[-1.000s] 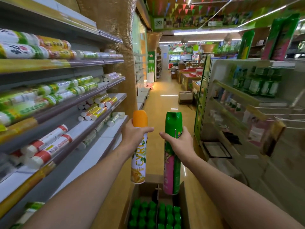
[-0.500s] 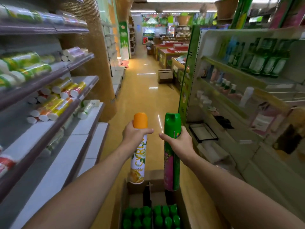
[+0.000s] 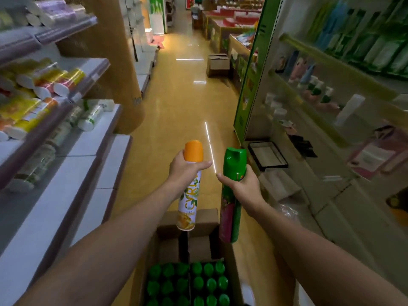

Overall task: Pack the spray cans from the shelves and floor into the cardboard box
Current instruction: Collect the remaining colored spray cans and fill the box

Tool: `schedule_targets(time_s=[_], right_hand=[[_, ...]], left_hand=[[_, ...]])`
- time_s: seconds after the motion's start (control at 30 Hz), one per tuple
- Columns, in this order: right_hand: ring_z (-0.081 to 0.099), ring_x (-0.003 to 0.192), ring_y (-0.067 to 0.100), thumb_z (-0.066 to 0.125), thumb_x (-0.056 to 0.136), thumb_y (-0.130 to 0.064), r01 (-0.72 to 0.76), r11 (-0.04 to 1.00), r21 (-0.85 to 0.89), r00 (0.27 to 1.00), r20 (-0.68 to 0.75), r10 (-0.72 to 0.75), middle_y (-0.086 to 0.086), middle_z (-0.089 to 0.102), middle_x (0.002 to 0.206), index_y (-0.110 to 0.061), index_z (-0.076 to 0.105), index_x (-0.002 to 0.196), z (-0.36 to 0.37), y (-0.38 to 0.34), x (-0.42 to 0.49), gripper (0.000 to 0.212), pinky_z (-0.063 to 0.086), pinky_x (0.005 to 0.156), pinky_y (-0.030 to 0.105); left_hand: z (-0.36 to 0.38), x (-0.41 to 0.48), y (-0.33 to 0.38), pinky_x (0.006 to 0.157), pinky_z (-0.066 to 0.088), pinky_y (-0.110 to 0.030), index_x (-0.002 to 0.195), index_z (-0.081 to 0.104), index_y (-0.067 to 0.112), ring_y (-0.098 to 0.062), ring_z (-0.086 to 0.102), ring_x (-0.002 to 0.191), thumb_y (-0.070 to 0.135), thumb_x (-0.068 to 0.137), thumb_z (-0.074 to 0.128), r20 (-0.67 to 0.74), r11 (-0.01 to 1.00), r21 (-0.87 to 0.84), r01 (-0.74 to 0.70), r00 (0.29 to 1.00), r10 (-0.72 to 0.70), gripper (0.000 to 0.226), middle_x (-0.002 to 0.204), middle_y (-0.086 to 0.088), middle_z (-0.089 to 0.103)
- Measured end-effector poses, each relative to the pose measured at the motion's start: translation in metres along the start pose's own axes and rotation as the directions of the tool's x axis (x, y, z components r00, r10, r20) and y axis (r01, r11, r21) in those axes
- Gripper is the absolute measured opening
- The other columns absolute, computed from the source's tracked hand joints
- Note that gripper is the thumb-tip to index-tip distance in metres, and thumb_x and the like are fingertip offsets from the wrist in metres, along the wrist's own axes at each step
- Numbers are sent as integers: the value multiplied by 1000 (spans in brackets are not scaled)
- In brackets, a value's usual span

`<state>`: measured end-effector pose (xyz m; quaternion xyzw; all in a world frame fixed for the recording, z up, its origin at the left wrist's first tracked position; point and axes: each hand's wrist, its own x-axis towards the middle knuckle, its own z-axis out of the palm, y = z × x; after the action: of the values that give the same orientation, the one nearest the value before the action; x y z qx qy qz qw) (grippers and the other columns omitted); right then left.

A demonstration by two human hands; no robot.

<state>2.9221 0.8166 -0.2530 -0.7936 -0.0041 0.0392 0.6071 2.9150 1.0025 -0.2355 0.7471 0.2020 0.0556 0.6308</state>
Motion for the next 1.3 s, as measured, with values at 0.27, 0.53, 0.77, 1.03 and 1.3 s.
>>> schedule_targets(time_s=[0.27, 0.53, 0.77, 1.03, 1.3], right_hand=[[69, 92, 14, 93, 66, -40, -94, 996, 8, 982, 166, 91, -5, 71, 100, -25, 60, 112, 0, 80, 112, 58, 59, 85, 46], [69, 85, 6, 92, 71, -30, -244, 969, -35, 944, 220, 246, -6, 72, 93, -24, 61, 105, 44, 196, 141, 46, 59, 79, 38], [66, 100, 5, 93, 65, -36, -357, 919, -167, 906, 178, 384, -13, 70, 107, -30, 63, 116, 119, 382, 132, 59, 57, 90, 36], [61, 112, 11, 95, 65, -22, -429, 858, -284, 846, 206, 491, -13, 65, 110, -30, 57, 119, 180, 546, 131, 66, 49, 97, 29], [59, 111, 11, 95, 64, -26, -369, 835, -408, 790, 336, 513, -5, 64, 116, -26, 53, 122, 208, 603, 114, 71, 43, 84, 13]], left_hand=[[56, 76, -52, 79, 58, -44, 116, 56, 20, -23, 68, 89, 48, 62, 91, -148, 989, 78, 128, 982, -116, 70, 102, -4, 66], [57, 132, -181, 69, 49, -40, 95, 49, 16, -24, 60, 75, 41, 74, 86, -288, 945, 223, 240, 942, -172, 49, 82, -3, 60], [53, 172, -387, 84, 44, -29, 117, 54, 20, -17, 60, 99, 40, 69, 90, -171, 897, 351, 270, 960, -222, 63, 107, 1, 65], [57, 170, -571, 83, 37, -26, 114, 54, 25, -13, 55, 96, 40, 64, 93, -98, 825, 449, 343, 937, -336, 65, 97, 13, 59], [75, 153, -641, 75, 41, -25, 110, 49, 26, -12, 58, 88, 40, 58, 96, -17, 793, 464, 395, 899, -438, 72, 91, 16, 58]])
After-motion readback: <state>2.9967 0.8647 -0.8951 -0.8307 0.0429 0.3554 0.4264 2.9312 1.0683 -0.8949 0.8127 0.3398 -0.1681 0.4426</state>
